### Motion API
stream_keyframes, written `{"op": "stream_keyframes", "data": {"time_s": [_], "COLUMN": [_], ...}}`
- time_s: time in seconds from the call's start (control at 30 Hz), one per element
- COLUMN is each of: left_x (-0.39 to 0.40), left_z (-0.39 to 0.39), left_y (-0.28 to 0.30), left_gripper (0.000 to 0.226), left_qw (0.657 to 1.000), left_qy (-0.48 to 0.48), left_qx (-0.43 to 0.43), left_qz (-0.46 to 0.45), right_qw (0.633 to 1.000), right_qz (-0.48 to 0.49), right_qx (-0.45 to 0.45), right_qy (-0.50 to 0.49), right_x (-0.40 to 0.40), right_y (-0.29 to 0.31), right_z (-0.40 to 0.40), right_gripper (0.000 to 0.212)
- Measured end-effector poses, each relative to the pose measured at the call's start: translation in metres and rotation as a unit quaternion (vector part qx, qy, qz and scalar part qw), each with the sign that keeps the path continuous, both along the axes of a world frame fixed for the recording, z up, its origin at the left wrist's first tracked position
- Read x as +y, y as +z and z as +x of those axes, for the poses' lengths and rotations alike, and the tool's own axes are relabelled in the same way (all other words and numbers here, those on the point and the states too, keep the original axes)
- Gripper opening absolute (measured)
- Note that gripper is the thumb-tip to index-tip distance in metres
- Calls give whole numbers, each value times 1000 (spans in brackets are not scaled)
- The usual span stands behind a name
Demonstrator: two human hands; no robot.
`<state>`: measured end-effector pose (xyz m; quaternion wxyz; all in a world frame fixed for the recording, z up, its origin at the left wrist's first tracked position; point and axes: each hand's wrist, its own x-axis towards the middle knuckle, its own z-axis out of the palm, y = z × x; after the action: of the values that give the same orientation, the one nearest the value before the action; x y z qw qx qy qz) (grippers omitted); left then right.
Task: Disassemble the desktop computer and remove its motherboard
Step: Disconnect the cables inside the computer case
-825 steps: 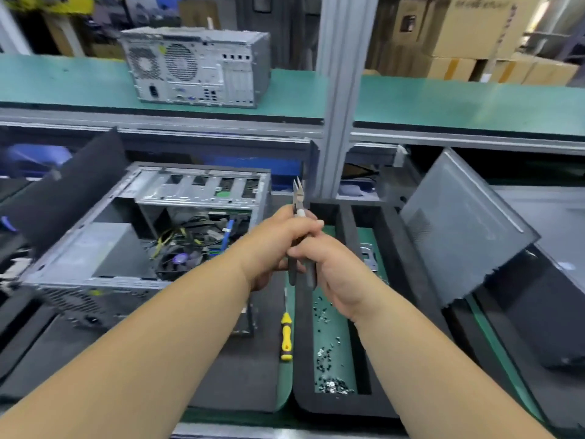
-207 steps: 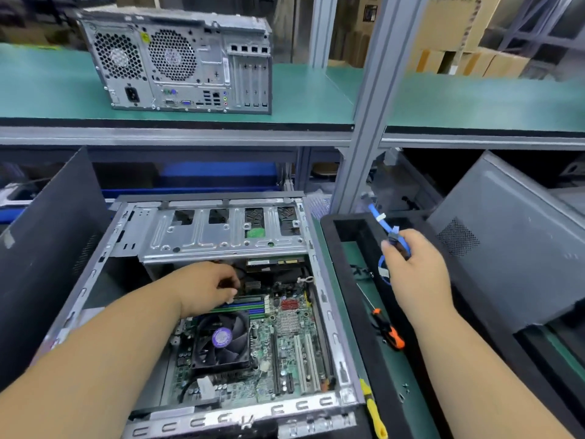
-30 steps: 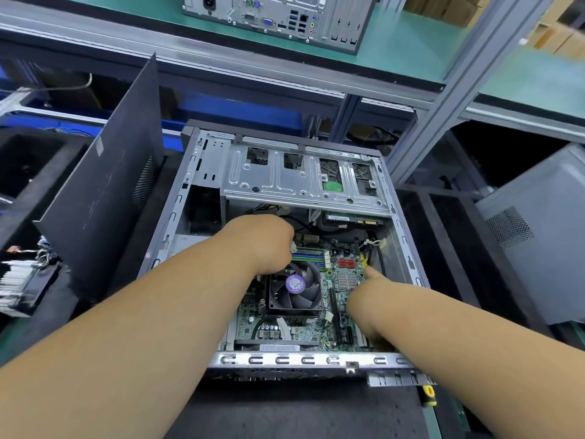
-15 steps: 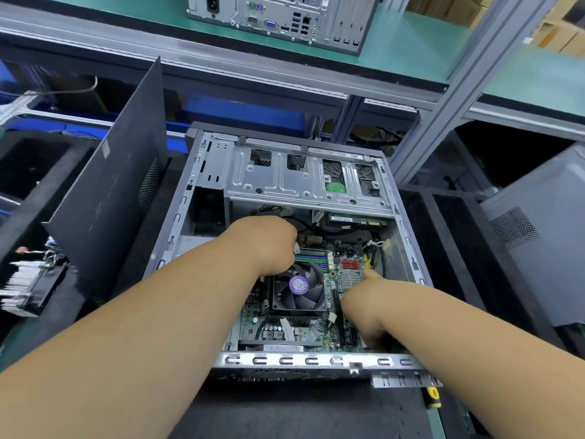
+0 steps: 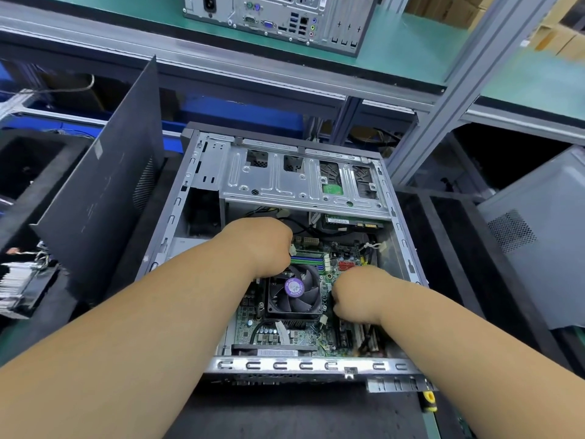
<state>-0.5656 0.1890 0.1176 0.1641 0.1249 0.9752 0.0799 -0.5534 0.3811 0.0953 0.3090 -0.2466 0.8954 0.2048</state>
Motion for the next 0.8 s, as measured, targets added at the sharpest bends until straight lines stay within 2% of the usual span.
{"op": "stream_keyframes", "data": {"time_s": [0.13, 0.27, 0.4, 0.43, 0.5, 0.53, 0.6, 0.67, 0.73, 0.8], "left_x": [0, 0, 1, 1, 1, 1, 4, 12, 27, 49], "left_z": [-1, -2, -2, -2, -1, 1, 4, 10, 17, 20], "left_y": [0, -2, -3, -3, -4, -4, -2, 1, 5, 9], "left_gripper": [20, 19, 17, 17, 16, 15, 15, 16, 15, 13], "left_qw": [1000, 1000, 1000, 1000, 999, 999, 998, 995, 990, 980], "left_qy": [11, 16, 15, 16, 17, 14, 4, 6, 20, 15], "left_qx": [-2, 1, 18, 22, 33, 39, 62, 84, 57, 2], "left_qz": [4, 2, -4, -5, -1, 3, 12, 43, 131, 196], "right_qw": [994, 966, 903, 880, 833, 817, 784, 752, 757, 760], "right_qz": [-29, -177, -354, -395, -459, -471, -491, -481, -436, -423], "right_qx": [99, 184, 236, 247, 272, 283, 298, 338, 335, 267], "right_qy": [24, 29, -62, -93, -147, -176, -238, -298, -353, -414], "right_x": [-2, -3, 11, 17, 33, 42, 59, 70, 75, 71], "right_y": [5, 26, 50, 53, 57, 57, 54, 48, 36, 29], "right_z": [-3, -1, 3, 5, 5, 3, -1, -5, -7, -8], "right_gripper": [19, 24, 40, 38, 14, 6, 30, 36, 38, 38]}}
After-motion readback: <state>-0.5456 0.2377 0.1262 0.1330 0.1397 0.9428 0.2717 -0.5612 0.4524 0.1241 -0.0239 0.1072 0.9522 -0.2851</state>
